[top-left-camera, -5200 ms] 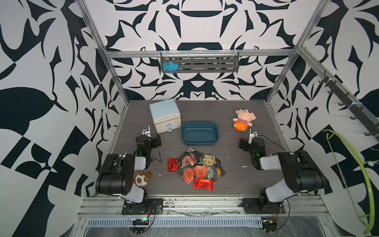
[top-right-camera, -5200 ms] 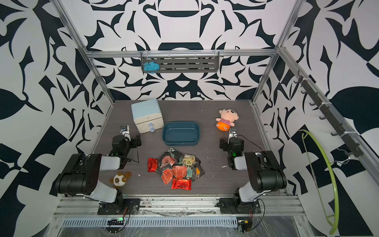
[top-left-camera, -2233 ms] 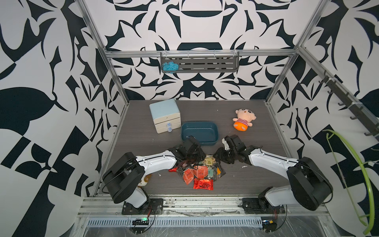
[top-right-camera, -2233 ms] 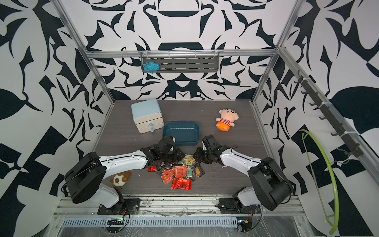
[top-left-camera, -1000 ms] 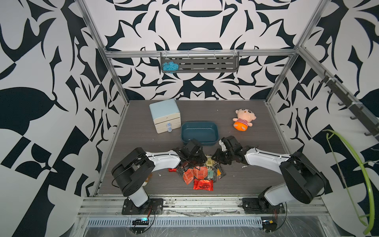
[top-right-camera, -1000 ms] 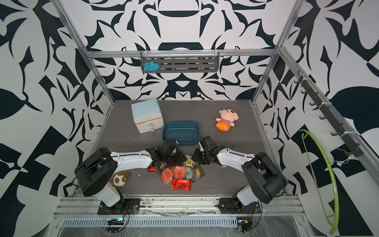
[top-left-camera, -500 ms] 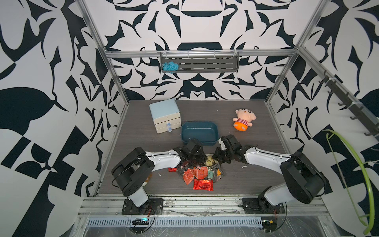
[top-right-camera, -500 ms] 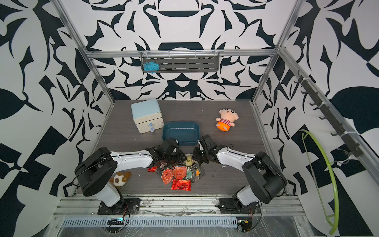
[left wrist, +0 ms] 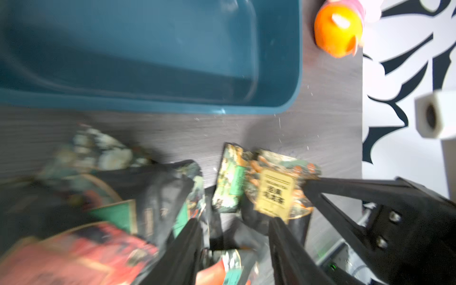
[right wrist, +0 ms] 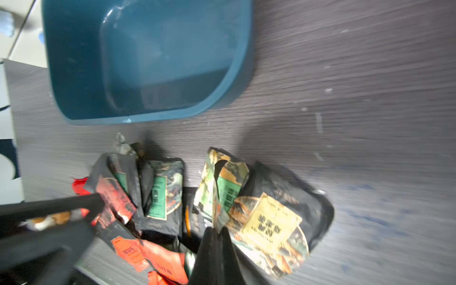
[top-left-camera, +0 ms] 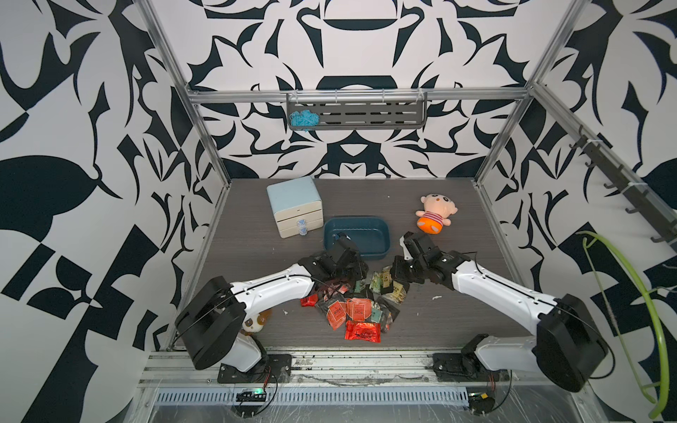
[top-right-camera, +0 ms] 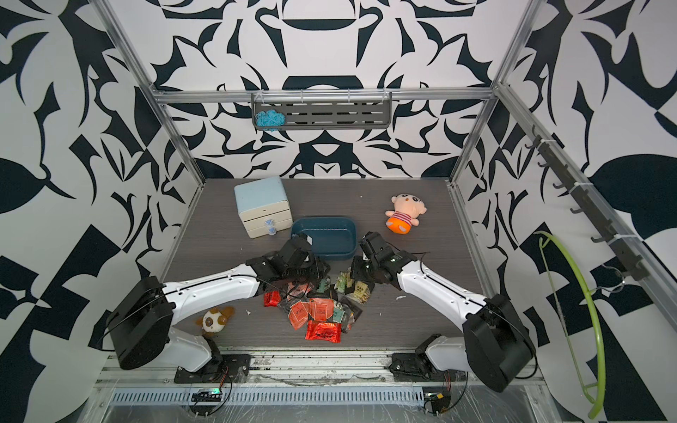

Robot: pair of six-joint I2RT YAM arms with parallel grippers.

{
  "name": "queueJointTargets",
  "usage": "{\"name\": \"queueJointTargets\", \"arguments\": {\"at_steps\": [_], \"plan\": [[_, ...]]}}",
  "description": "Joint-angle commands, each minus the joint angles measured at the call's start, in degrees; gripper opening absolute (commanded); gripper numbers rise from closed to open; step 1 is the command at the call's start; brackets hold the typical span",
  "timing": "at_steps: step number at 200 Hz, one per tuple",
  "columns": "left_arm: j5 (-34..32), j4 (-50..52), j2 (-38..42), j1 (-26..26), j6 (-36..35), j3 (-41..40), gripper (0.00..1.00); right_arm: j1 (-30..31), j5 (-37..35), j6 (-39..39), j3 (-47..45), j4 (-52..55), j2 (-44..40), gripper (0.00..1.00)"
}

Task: Put the tea bags into the storage box
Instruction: Pick up the tea bag from the center of the board, then place the tea bag in the storage box.

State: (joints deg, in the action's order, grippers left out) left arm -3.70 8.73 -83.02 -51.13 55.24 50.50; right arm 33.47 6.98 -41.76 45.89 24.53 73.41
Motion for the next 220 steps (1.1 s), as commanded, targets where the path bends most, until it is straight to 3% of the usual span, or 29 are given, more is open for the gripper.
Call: {"name": "queueJointTargets", "arguments": {"at_steps": [1, 61, 106, 149, 220], "plan": [[-6.9, 6.0, 3.3, -0.2, -1.3, -0.1, 0.51, 0.3, -5.4, 2.2, 2.8, 5.5, -2.4, 0.00], [-15.7, 7.6, 9.5, 0.0, 0.8, -3.5, 0.54, 0.3, -5.3, 1.8, 6.7, 8.9, -8.7, 0.00], [-17.9, 8.3, 18.7, 4.6, 1.4, -9.0, 0.62, 0.3, -5.3, 0.3, 14.2, 10.8, -9.1, 0.00], [-17.0, 9.2, 25.1, 7.7, 2.2, -14.7, 0.67, 0.3, -4.1, 0.8, 24.6, 5.1, 4.5, 0.00], [-17.6, 10.0, 33.5, 10.9, 3.2, -22.1, 0.72, 0.6, 3.4, -0.3, 41.0, -0.1, 29.0, 0.00]]}}
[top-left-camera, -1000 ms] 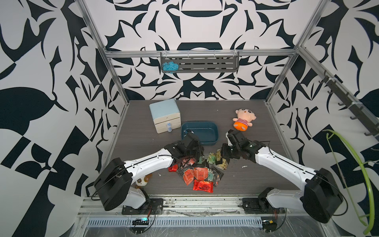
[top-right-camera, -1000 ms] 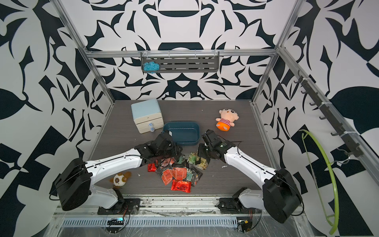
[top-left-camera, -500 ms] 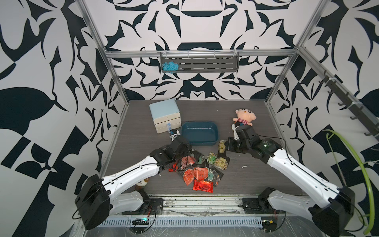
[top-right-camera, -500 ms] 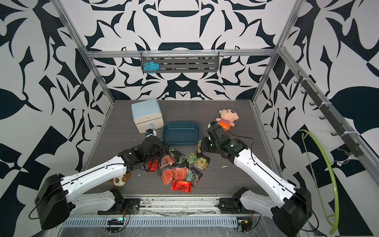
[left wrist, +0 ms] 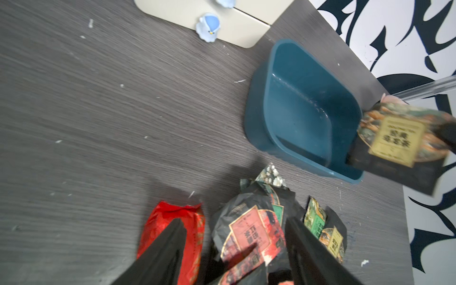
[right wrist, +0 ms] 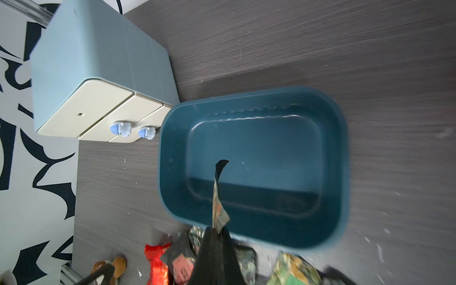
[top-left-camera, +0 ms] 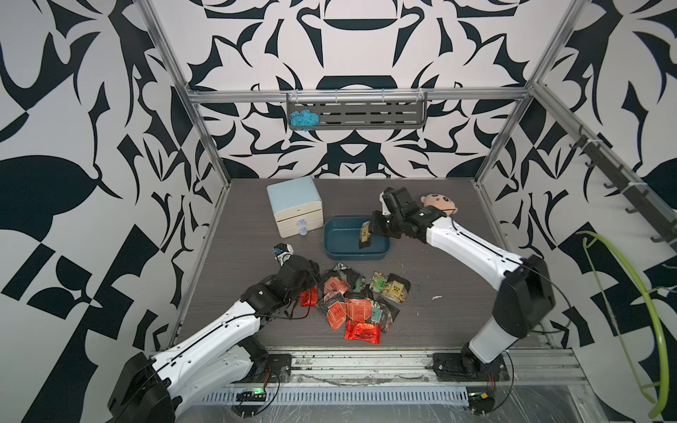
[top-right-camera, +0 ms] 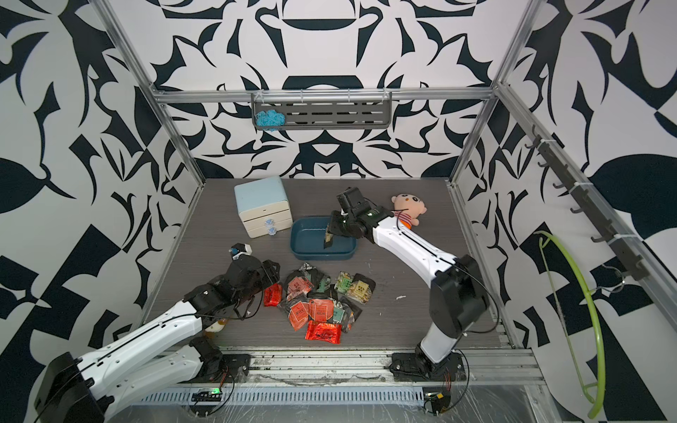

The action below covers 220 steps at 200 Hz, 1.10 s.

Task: Put the tea bags into the storage box
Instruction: Place the tea bag in the storage box.

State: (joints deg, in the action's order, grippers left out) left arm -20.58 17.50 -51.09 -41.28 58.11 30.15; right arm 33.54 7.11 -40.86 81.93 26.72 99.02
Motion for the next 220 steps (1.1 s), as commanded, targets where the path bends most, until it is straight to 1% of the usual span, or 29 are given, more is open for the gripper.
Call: {"name": "queueJointTargets", "arguments": {"at_steps": [1, 33, 55, 79, 147, 164, 190, 215, 220], "plan": [[-0.8, 1.2, 1.6, 1.0, 0.3, -1.8, 0.72, 0.5, 3.4, -1.2, 5.1, -2.3, 3.6, 0.00], [0.0, 0.9, 1.0, 1.6, -0.2, -2.4, 0.73, 1.6, 4.4, -1.8, 9.6, -2.5, 10.3, 0.00], [1.4, 0.8, 0.0, 1.7, -1.1, -1.8, 0.73, 2.2, 5.5, -2.3, 12.2, -3.0, 14.2, 0.00], [1.3, 1.5, -0.6, 1.9, -1.5, -0.8, 0.74, 2.8, 6.3, -2.7, 14.7, -3.1, 17.7, 0.00], [-0.1, 2.4, -1.8, 2.8, -2.1, -0.1, 0.74, 3.1, 5.0, -3.2, 16.1, -1.5, 21.4, 0.00], [-1.1, 4.3, -2.5, 2.7, -2.3, 0.9, 0.74, 3.1, 4.3, -2.5, 17.0, -0.1, 21.9, 0.06], [-1.3, 5.5, -2.6, 2.8, -3.3, 2.0, 0.74, 3.0, 2.6, -1.0, 18.4, 2.5, 21.4, 0.26], [-1.8, 6.8, -1.5, 2.7, -4.8, 3.3, 0.75, 3.0, -0.7, 1.7, 20.2, 6.5, 19.1, 0.41], [-2.0, 7.3, -1.4, 2.7, -5.2, 3.8, 0.75, 3.0, -1.8, 2.5, 20.7, 7.6, 18.4, 0.42]]}}
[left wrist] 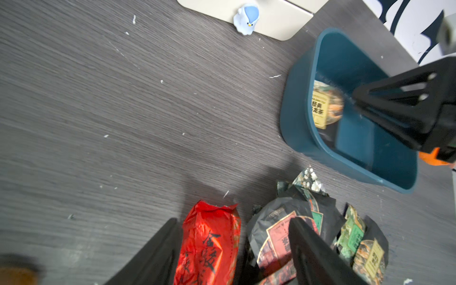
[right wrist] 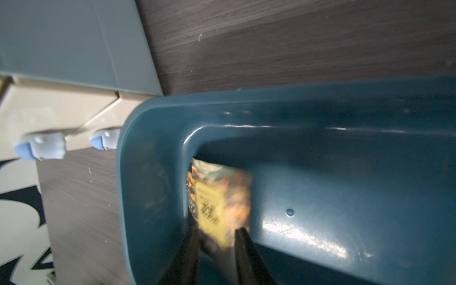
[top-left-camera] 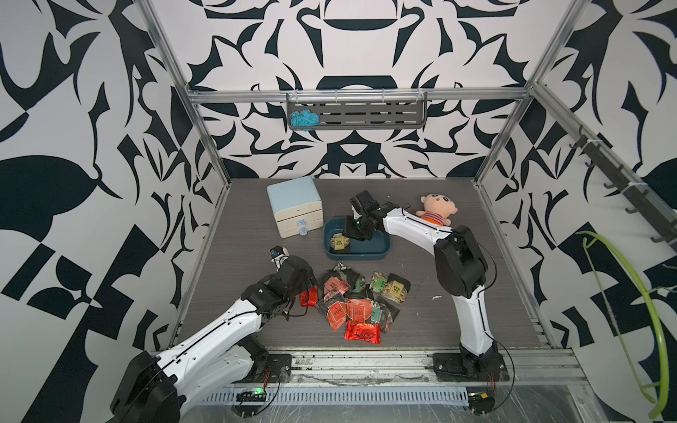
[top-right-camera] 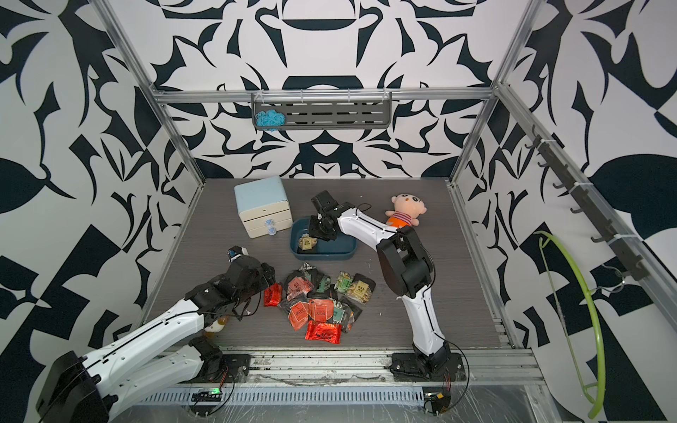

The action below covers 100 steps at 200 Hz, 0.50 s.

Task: Put the tea bags into the storage box
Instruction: Place the tea bag in the storage box, then pick up the tea bag from the center of the board.

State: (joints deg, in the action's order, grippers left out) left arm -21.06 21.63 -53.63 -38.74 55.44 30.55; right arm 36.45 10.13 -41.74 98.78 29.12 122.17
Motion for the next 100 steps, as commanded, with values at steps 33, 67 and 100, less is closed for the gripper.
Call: {"name": "queueJointTargets", "arguments": {"at_steps": [33, 67, 100], "plan": [[0.2, 4.6, 2.3, 0.2, -6.8, 7.2, 0.75, 0.0, -12.0, 8.2, 2.6, 11.0, -13.9, 0.45], [13.2, -1.4, 0.6, 0.2, -10.6, 10.9, 0.68, -0.4, -16.4, 8.2, -10.3, 11.0, -29.5, 0.49], [20.6, -8.4, -6.8, -3.3, -11.5, 14.3, 0.64, -1.9, -17.6, 3.8, -27.9, 8.5, -45.7, 0.56]]}}
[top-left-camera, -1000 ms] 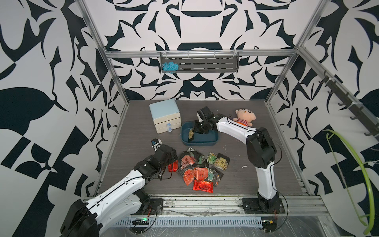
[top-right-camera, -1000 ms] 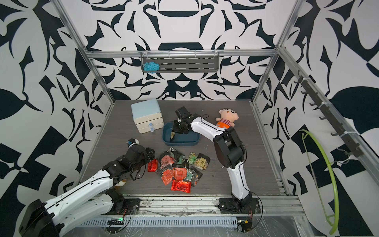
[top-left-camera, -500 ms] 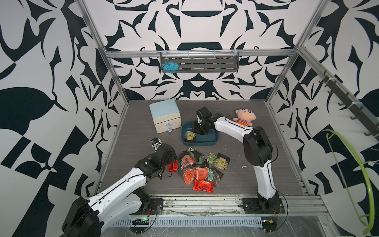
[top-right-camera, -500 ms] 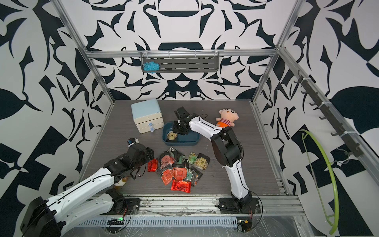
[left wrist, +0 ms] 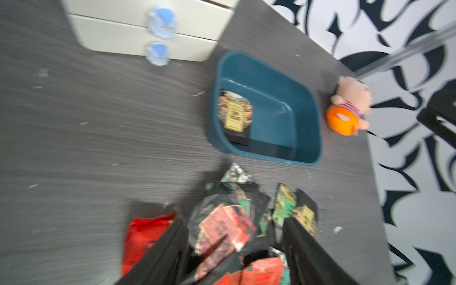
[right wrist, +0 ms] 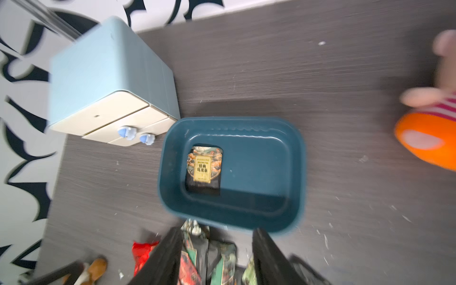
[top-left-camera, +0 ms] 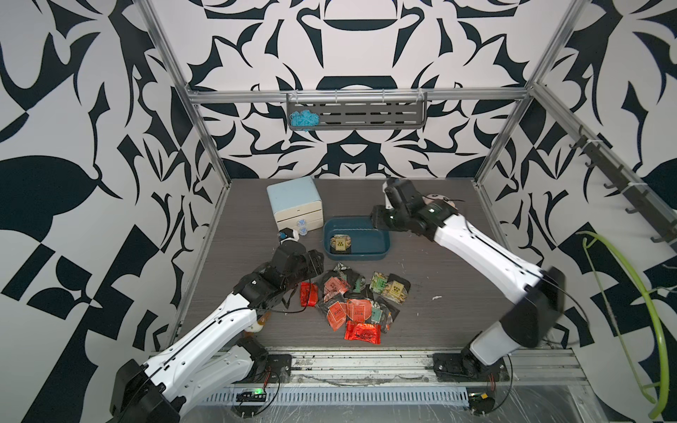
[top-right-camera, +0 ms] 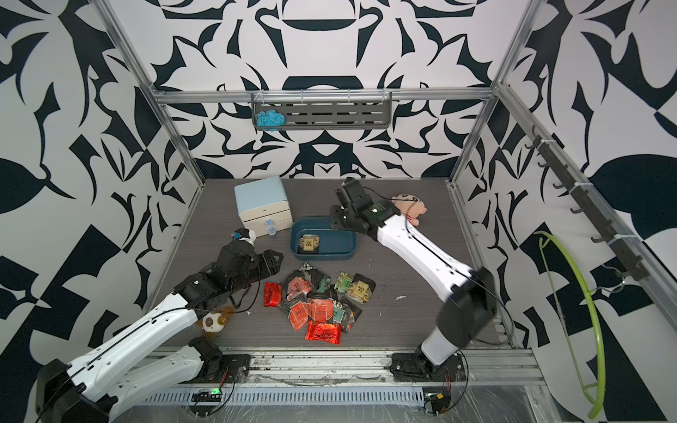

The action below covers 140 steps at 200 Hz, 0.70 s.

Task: Put the tea bags into the storage box
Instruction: Pick up the tea bag from the center of the board.

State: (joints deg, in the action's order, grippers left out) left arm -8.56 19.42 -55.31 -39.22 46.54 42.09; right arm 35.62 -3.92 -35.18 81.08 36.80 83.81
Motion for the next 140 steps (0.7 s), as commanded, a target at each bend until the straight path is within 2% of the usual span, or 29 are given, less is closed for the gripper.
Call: {"name": "queueJointTargets", "arguments": {"at_steps": [1, 16, 32, 59, 96, 140], "plan": [[8.1, -6.3, -5.4, -3.0, -2.7, 3.0, 0.64, -1.2, -3.6, -3.0, -10.6, 0.9, -7.8, 0.56], [8.2, -6.4, -11.2, -6.4, -3.8, 6.5, 0.62, -3.1, -2.8, -5.9, -17.7, 0.7, -13.8, 0.58], [9.9, -5.8, -19.0, -9.7, -4.9, 11.0, 0.61, -5.7, 1.2, -8.2, -24.8, -0.7, -19.4, 0.59], [17.6, -6.6, -31.1, -12.1, -5.9, 17.4, 0.61, -8.4, 3.0, -10.6, -32.5, 0.4, -25.0, 0.61], [21.1, -6.4, -40.9, -13.4, -5.3, 21.8, 0.58, -9.0, 5.6, -13.4, -40.5, -2.0, -26.1, 0.61], [24.1, -2.8, -48.7, -13.9, -6.1, 26.3, 0.47, -9.1, 10.2, -19.0, -48.5, -9.9, -25.9, 0.61]]}}
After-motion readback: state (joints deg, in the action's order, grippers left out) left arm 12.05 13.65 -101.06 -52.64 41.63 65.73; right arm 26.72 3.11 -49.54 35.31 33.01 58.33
